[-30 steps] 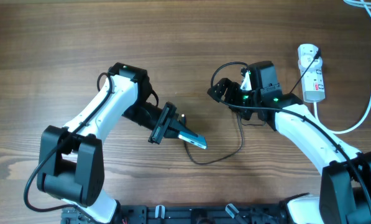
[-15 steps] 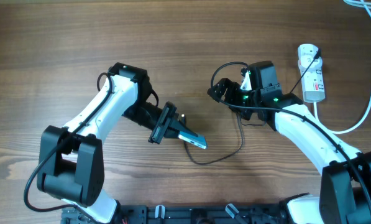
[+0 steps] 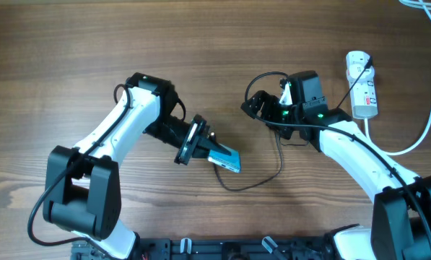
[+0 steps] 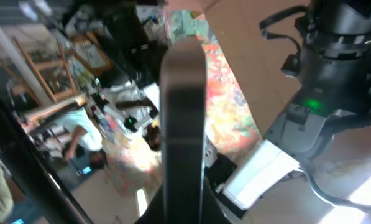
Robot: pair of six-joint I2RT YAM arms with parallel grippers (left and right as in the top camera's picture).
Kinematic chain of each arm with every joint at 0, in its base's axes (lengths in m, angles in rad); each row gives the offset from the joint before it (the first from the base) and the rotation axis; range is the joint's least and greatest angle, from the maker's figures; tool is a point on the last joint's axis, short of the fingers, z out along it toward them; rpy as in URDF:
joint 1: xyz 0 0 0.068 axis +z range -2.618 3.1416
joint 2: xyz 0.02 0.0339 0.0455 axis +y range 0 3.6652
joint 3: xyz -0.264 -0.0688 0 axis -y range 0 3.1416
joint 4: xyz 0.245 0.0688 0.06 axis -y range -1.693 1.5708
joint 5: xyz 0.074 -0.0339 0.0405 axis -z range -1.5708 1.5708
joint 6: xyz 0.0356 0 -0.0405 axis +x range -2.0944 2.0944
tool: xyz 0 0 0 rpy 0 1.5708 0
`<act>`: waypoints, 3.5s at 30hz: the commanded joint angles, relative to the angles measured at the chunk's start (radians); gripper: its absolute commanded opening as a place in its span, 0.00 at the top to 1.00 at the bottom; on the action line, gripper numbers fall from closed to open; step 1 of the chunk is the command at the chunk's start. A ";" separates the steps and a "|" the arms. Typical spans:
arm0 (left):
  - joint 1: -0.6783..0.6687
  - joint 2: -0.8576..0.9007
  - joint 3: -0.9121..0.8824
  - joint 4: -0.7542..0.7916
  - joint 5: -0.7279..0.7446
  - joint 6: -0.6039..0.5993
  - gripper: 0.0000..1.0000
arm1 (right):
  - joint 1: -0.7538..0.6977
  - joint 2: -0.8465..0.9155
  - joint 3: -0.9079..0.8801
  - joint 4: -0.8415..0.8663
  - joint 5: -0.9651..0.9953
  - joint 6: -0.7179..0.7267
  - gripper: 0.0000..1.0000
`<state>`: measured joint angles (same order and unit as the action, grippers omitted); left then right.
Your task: Plug charger to phone and switch on socket
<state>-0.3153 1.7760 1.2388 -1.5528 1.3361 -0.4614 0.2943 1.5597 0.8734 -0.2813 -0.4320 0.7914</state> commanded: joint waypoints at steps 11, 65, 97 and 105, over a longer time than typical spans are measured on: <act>-0.002 -0.024 0.005 0.633 -0.673 0.013 0.96 | -0.001 0.006 0.003 0.002 0.018 -0.003 0.00; 0.465 0.184 -0.031 0.985 -0.174 0.380 0.96 | 0.354 0.009 0.301 -0.376 0.259 -0.261 0.65; 0.468 0.184 -0.031 0.985 -0.178 0.379 0.96 | 0.456 0.441 0.473 -0.599 0.542 -0.190 0.95; 0.468 0.184 -0.031 0.985 -0.178 0.379 0.96 | 0.456 0.455 0.461 -0.529 0.438 -0.216 0.88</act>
<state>0.1535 1.9602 1.2106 -0.5690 1.1168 -0.1059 0.7509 1.9862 1.3251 -0.8207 0.0399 0.5823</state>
